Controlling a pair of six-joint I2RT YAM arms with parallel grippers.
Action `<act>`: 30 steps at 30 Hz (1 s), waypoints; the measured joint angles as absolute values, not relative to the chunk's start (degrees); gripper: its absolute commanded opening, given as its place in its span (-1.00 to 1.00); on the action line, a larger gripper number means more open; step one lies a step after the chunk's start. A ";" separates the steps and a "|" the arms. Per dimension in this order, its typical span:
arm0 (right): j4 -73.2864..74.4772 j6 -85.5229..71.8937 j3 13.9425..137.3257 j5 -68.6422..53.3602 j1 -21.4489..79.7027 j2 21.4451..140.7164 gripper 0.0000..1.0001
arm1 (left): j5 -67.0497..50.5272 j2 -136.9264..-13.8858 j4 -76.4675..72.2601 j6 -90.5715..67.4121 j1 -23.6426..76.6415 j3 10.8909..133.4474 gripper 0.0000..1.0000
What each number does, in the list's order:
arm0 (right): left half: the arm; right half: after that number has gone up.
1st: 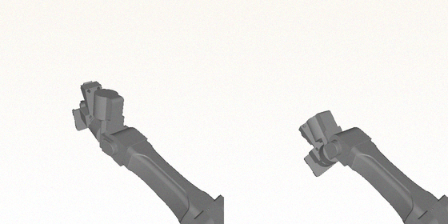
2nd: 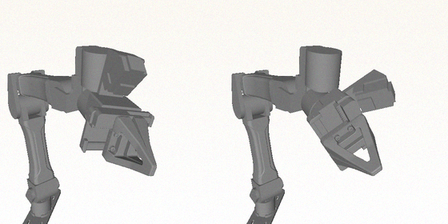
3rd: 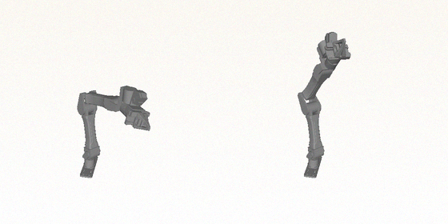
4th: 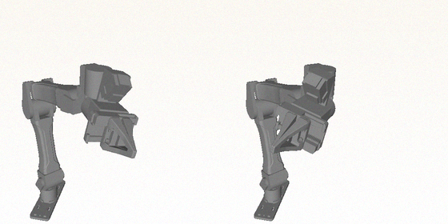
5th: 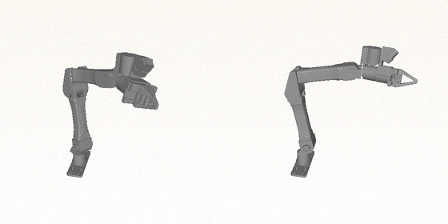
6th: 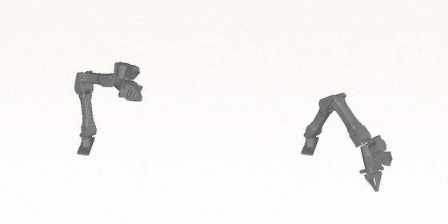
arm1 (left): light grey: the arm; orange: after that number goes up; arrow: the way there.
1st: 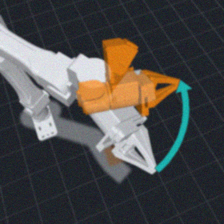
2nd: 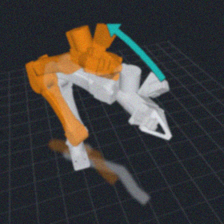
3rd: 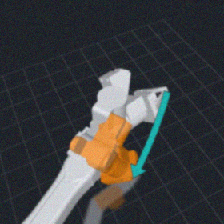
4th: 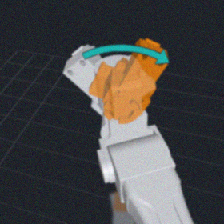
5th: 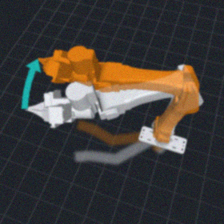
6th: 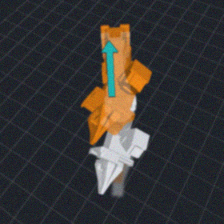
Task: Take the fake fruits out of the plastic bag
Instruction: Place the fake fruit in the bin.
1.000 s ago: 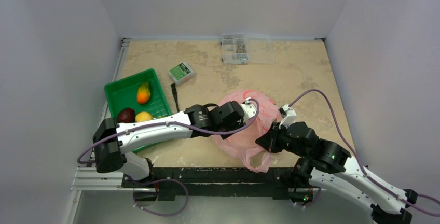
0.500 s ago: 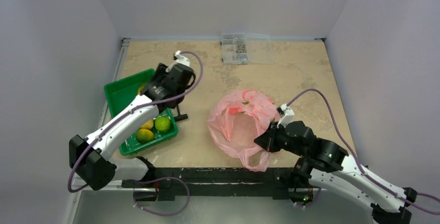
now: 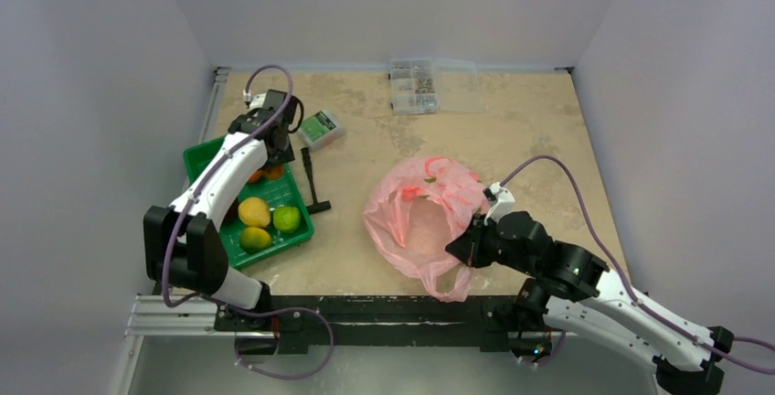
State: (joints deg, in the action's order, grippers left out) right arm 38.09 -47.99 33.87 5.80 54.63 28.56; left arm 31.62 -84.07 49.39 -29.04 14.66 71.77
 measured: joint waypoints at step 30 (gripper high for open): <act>38.13 -47.97 34.06 6.26 54.63 27.62 -1.00 | 19.88 -96.42 52.27 -41.32 6.37 70.46 0.91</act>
State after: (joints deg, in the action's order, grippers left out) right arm 38.13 -47.97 34.06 6.26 54.63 27.62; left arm 19.88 -96.42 52.27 -41.32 6.37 70.46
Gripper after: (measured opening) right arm 0.004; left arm 0.919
